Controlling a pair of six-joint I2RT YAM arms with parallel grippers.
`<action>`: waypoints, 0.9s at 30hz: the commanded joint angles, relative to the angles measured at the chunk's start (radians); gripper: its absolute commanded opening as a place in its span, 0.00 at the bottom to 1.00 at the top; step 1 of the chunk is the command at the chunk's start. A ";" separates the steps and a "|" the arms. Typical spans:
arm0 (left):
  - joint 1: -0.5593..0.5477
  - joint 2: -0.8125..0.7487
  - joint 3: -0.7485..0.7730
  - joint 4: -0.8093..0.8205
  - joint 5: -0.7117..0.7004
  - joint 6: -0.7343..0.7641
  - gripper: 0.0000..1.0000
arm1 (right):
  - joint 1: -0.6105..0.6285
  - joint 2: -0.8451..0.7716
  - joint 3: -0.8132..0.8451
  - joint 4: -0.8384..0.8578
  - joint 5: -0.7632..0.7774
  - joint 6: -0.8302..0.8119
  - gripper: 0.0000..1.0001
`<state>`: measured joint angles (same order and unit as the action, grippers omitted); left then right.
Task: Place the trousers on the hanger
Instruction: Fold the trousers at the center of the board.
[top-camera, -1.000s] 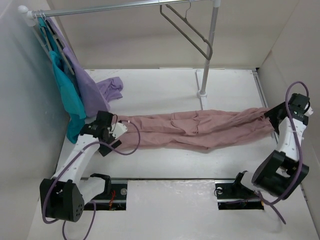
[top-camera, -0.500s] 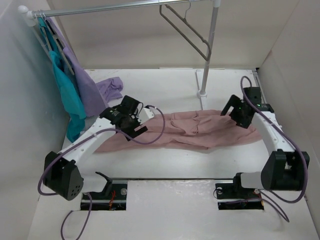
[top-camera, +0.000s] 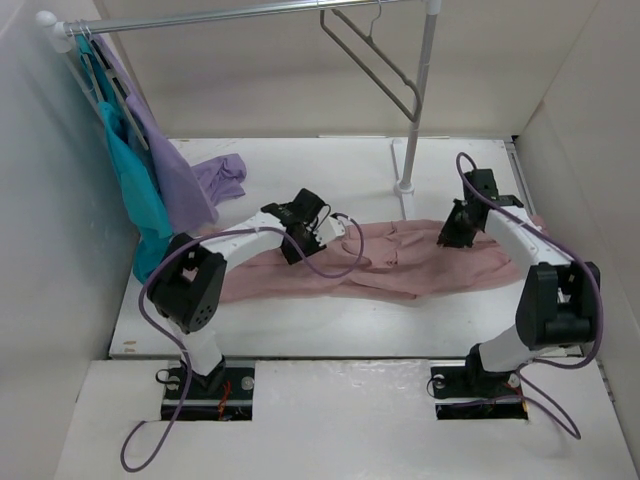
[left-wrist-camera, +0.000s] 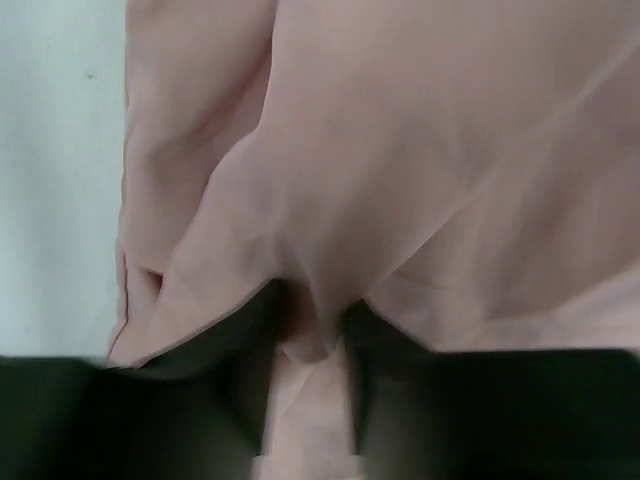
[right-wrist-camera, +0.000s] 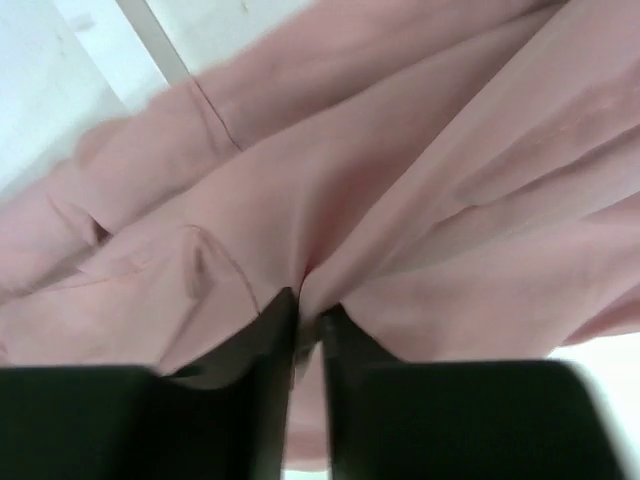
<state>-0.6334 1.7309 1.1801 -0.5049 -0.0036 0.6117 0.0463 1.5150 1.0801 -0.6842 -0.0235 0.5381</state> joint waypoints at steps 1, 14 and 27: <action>-0.003 0.036 0.090 0.008 0.031 -0.015 0.18 | -0.011 0.049 0.112 0.035 -0.007 -0.004 0.14; 0.064 0.165 0.194 0.016 -0.136 -0.159 0.04 | -0.052 0.380 0.403 0.031 -0.087 -0.023 0.13; 0.116 0.191 0.365 -0.004 -0.239 -0.270 0.85 | -0.042 0.395 0.557 -0.011 0.060 -0.098 0.69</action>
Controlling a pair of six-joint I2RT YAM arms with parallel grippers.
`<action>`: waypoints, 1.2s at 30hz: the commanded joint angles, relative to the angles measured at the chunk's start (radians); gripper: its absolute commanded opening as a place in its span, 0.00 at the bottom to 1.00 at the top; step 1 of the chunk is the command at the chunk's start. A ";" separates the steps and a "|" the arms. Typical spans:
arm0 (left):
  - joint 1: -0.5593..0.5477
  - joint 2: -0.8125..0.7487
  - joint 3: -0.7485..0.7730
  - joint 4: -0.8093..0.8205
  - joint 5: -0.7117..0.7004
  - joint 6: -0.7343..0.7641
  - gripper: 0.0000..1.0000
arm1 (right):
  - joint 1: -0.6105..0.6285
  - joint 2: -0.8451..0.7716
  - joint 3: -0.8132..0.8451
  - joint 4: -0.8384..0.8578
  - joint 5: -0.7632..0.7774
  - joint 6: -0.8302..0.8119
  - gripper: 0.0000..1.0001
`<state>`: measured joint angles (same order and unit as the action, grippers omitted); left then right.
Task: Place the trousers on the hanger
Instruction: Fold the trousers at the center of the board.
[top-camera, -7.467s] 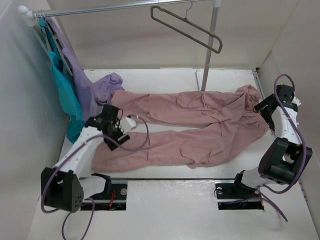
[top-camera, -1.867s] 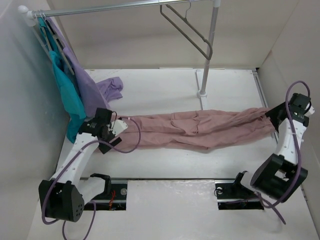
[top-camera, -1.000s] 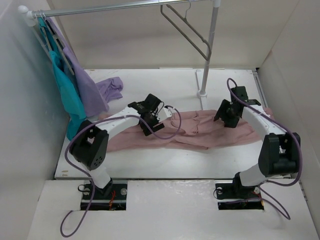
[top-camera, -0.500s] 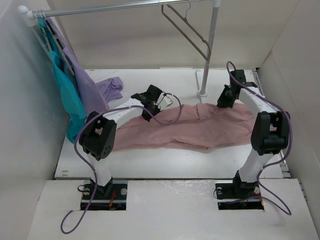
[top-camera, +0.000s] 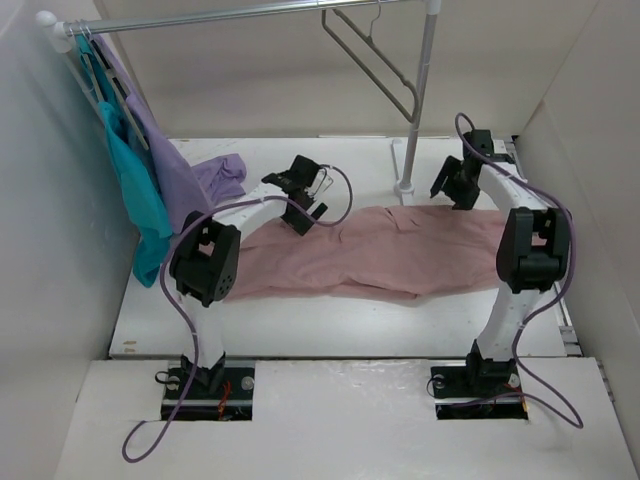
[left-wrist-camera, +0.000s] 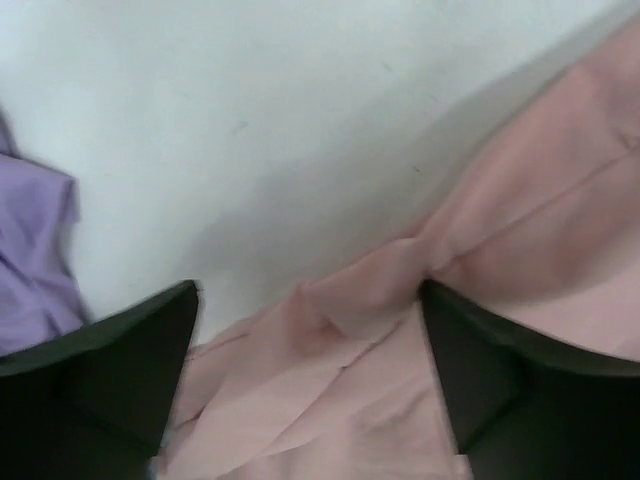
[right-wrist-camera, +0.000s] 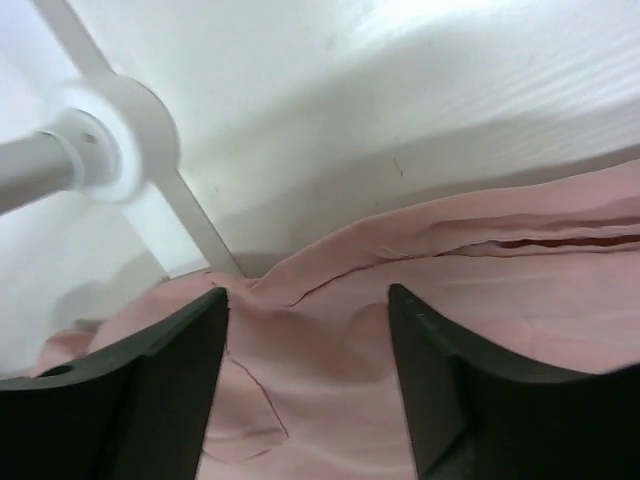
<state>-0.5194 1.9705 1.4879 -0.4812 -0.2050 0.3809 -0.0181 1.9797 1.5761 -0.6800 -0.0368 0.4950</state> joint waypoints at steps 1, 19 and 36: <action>0.002 -0.062 0.057 -0.049 -0.037 -0.039 0.99 | 0.036 -0.112 0.046 -0.027 0.089 -0.090 0.73; 0.142 -0.803 -0.673 -0.251 -0.019 0.338 0.97 | 0.797 -0.555 -0.558 0.045 0.170 -0.048 0.89; 0.325 -0.743 -0.828 -0.044 0.013 0.331 0.31 | 0.960 -0.331 -0.416 -0.001 0.342 -0.058 0.81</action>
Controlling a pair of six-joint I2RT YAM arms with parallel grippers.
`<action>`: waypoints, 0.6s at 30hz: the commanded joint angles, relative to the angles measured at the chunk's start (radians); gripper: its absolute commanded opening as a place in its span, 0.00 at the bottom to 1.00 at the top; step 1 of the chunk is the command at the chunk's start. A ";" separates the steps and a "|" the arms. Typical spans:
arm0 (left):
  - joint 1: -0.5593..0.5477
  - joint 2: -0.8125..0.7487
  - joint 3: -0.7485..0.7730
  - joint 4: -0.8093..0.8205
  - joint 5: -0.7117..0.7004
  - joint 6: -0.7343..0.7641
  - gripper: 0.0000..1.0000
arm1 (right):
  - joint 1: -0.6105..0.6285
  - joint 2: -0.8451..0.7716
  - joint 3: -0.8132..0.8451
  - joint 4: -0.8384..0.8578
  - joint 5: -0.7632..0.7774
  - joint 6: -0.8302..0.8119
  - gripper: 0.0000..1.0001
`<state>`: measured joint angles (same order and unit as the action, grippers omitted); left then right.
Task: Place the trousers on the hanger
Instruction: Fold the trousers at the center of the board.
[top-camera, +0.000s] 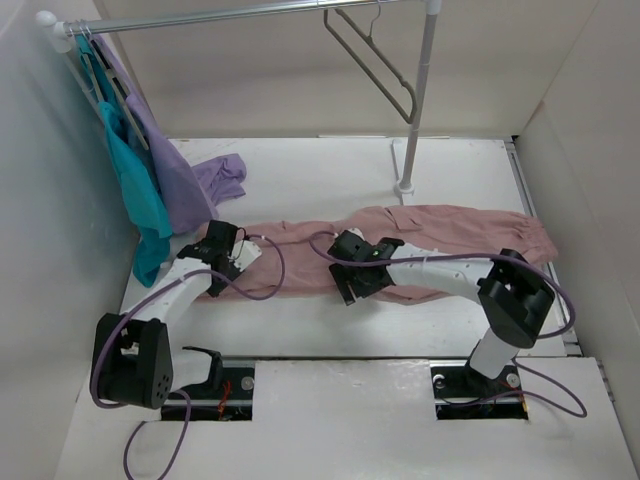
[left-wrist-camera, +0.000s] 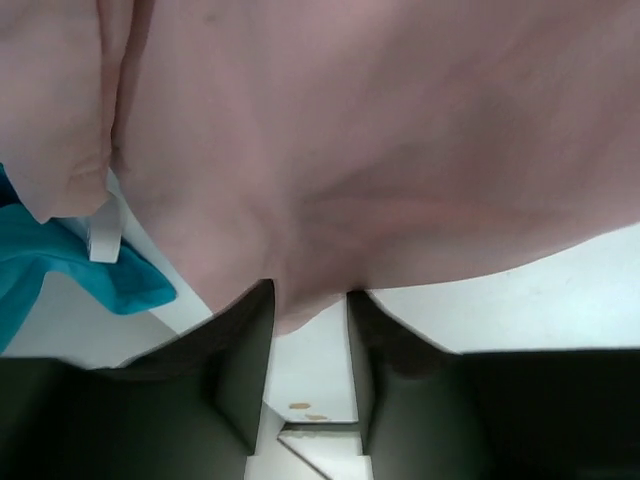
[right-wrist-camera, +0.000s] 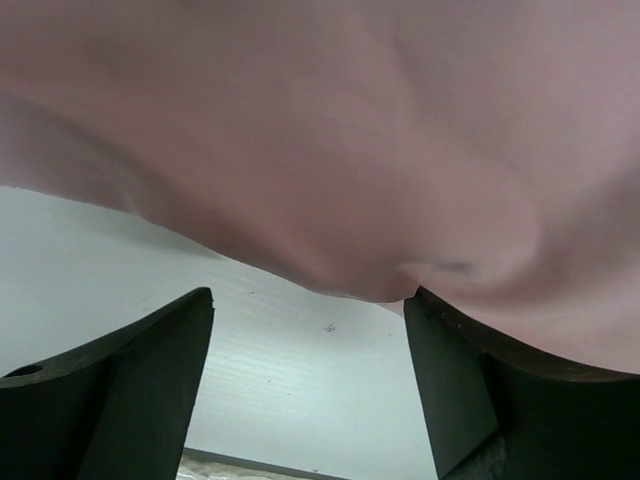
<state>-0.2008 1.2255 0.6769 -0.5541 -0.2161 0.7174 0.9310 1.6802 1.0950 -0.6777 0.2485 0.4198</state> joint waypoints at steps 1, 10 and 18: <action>0.015 0.014 -0.031 0.029 0.024 -0.006 0.25 | 0.023 -0.043 0.065 -0.017 0.066 0.017 0.81; 0.024 -0.009 -0.020 0.005 0.024 -0.024 0.00 | 0.048 -0.014 0.166 -0.077 0.179 -0.036 0.81; 0.024 -0.109 -0.031 -0.026 0.004 0.005 0.00 | 0.048 0.104 0.229 -0.059 0.221 -0.098 0.81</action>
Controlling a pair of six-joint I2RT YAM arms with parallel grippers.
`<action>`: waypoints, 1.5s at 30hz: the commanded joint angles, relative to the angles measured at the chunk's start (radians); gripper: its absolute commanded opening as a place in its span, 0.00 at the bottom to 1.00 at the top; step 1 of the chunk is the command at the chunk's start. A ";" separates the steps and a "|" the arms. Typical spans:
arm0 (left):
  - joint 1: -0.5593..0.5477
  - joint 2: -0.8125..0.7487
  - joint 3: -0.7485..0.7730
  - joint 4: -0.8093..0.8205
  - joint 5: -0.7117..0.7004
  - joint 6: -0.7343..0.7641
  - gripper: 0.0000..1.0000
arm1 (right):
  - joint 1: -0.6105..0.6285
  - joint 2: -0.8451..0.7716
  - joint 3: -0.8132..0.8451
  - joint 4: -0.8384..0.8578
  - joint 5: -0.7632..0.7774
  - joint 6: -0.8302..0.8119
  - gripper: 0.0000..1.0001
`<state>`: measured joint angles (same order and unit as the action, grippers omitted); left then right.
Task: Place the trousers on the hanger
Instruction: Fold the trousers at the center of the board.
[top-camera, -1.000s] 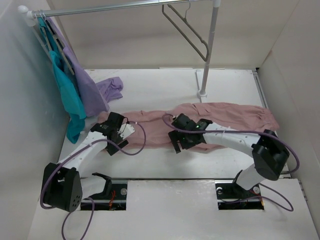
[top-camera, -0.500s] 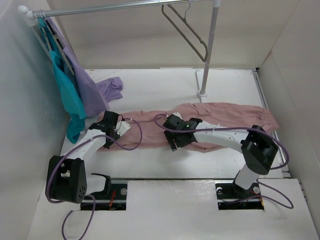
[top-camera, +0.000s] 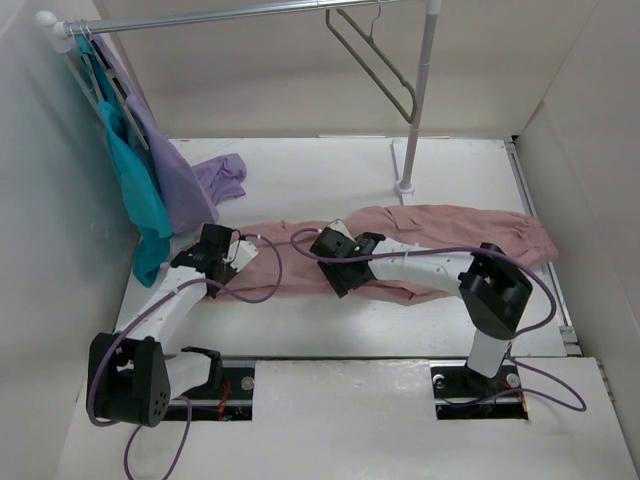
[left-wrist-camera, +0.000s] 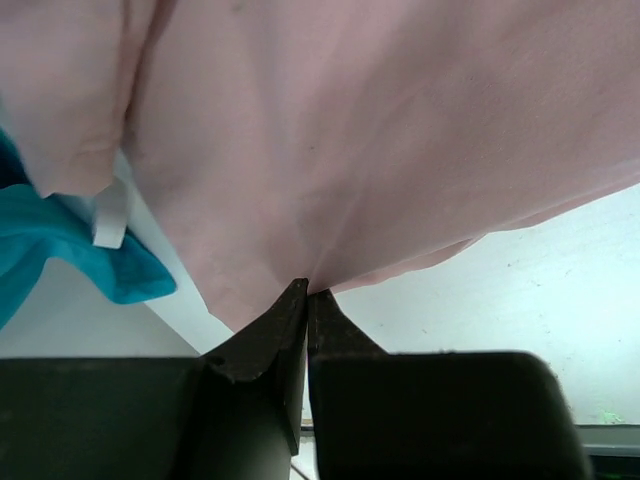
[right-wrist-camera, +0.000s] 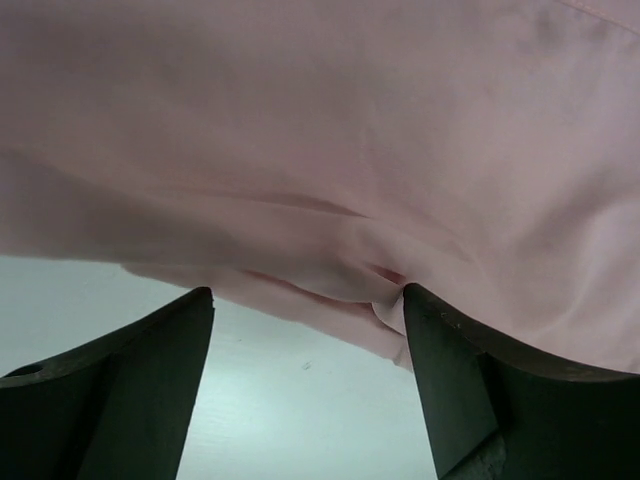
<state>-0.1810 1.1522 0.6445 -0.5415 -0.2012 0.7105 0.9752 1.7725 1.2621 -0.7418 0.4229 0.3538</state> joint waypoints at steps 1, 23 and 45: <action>0.005 -0.036 -0.012 -0.038 -0.010 0.012 0.00 | 0.003 0.011 0.062 0.005 0.059 -0.041 0.81; 0.066 -0.143 -0.118 -0.091 -0.106 0.141 0.00 | 0.013 -0.162 -0.084 -0.050 -0.211 -0.197 0.00; 0.084 -0.193 0.093 -0.221 0.017 0.063 1.00 | -1.328 -0.547 -0.265 0.114 -0.431 0.129 0.99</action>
<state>-0.1059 0.9768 0.7155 -0.7456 -0.1665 0.8116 -0.2466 1.1706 1.0370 -0.6559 0.0479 0.4187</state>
